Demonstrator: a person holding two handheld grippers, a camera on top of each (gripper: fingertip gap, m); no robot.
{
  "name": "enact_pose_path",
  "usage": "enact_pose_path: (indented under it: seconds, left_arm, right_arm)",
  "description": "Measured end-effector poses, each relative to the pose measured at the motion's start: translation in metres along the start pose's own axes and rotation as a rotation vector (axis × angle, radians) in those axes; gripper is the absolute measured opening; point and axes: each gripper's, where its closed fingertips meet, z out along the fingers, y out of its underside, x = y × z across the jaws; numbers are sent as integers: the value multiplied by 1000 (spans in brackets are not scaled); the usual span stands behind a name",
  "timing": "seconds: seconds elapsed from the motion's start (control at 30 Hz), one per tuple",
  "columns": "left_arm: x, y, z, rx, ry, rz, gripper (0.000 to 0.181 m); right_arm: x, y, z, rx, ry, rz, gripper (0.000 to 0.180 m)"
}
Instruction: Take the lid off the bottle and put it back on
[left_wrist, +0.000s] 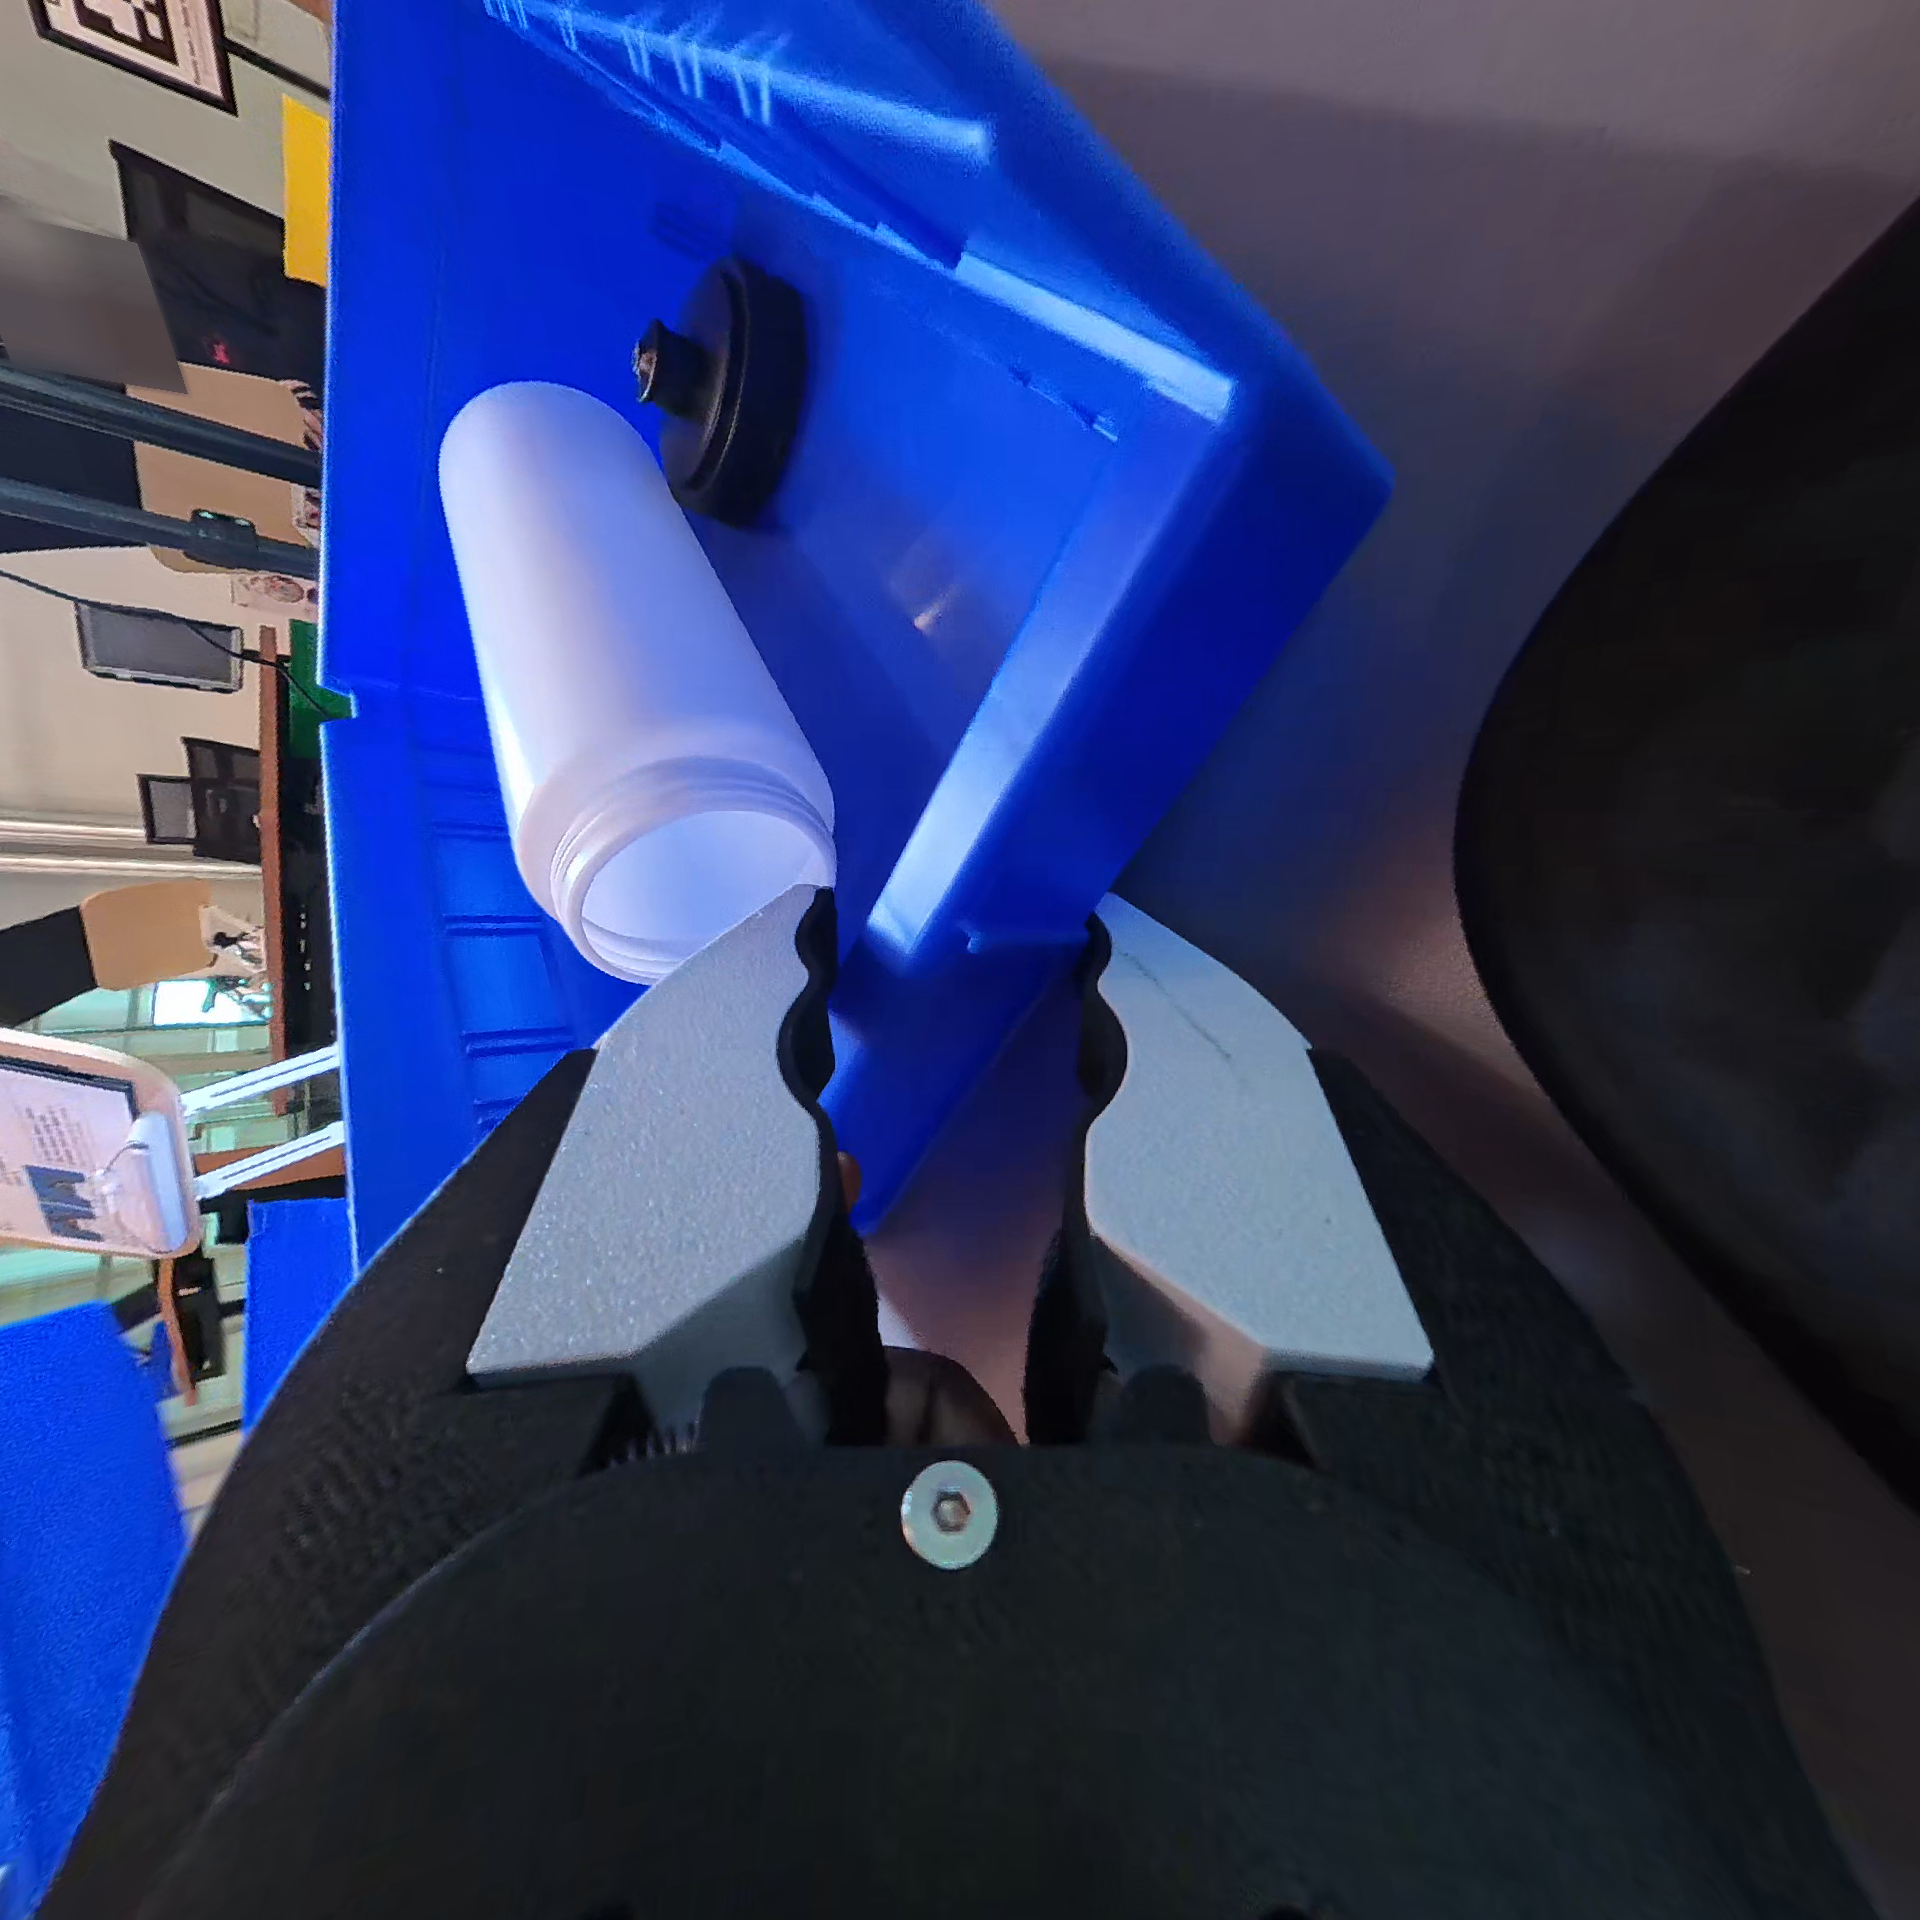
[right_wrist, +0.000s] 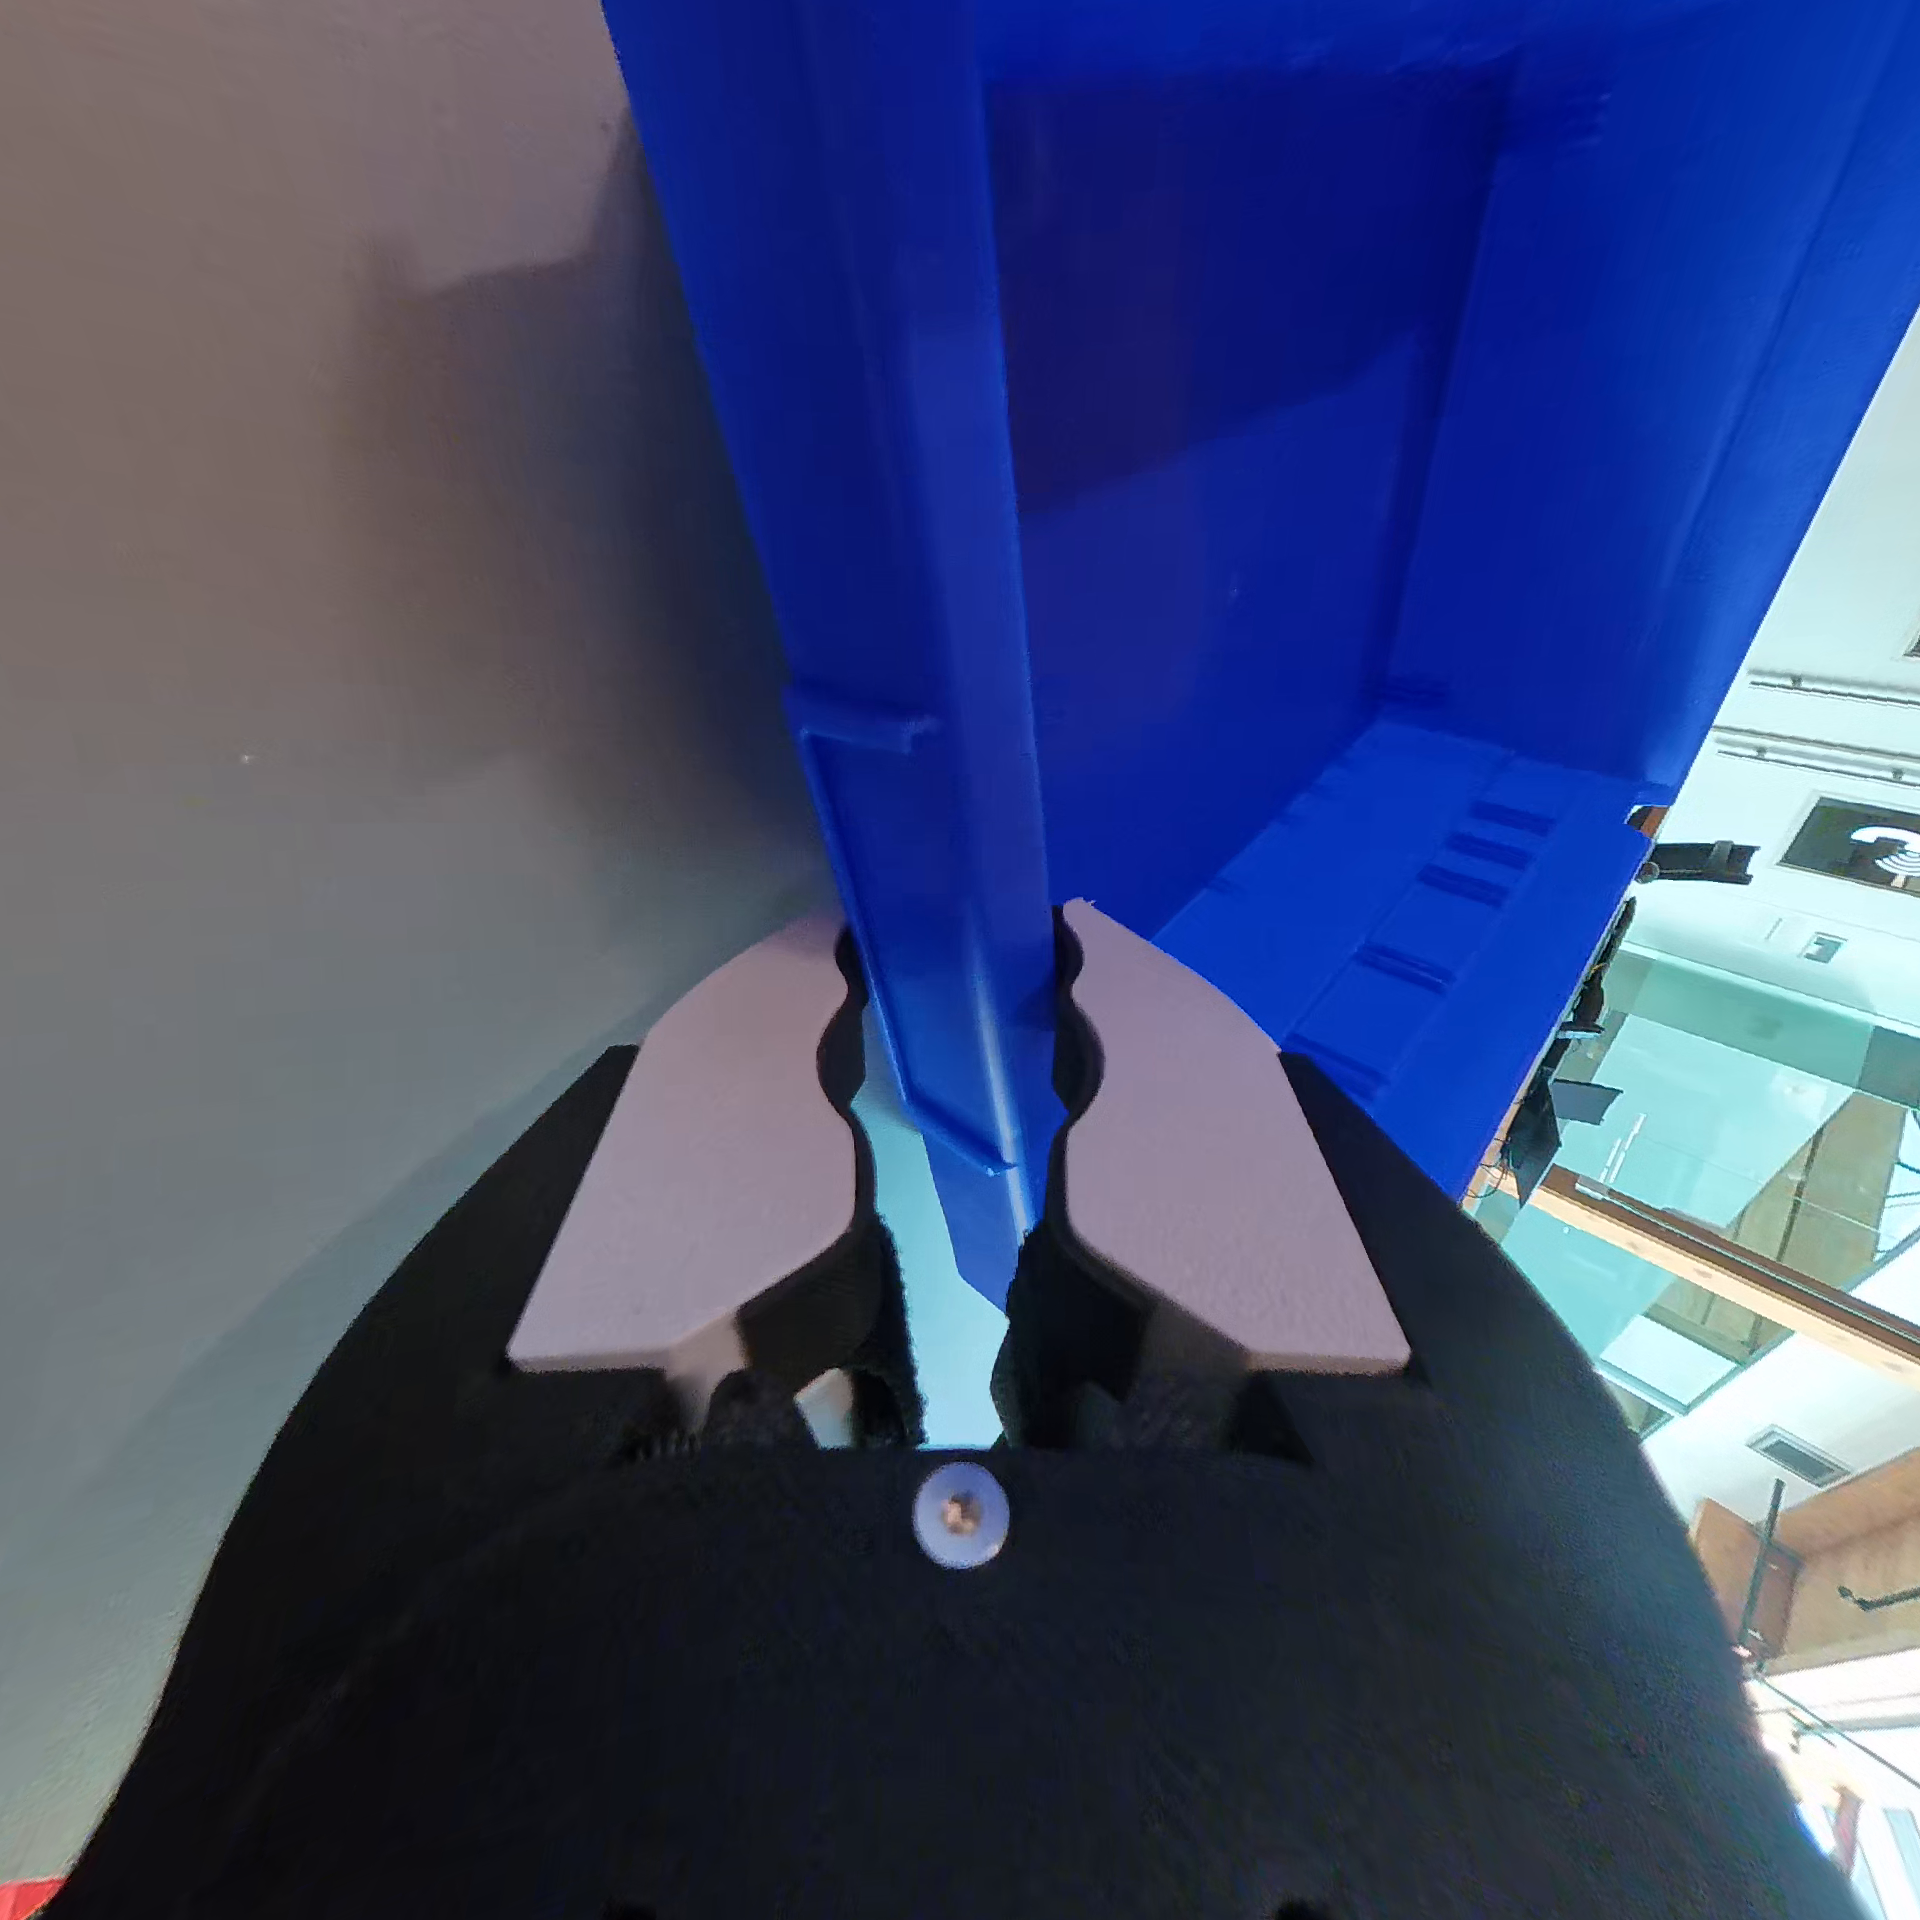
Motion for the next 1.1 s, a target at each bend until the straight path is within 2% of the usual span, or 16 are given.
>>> enact_pose_path:
  seconds: [0.73,1.1]
  left_arm:
    - [-13,17,6,-10,5,-58,47]
    - [-19,30,6,-68,-8,-84,49]
  right_arm:
    - [-7,14,-5,-36,-73,-2,33]
    - [-9,17,-7,-35,-94,1,33]
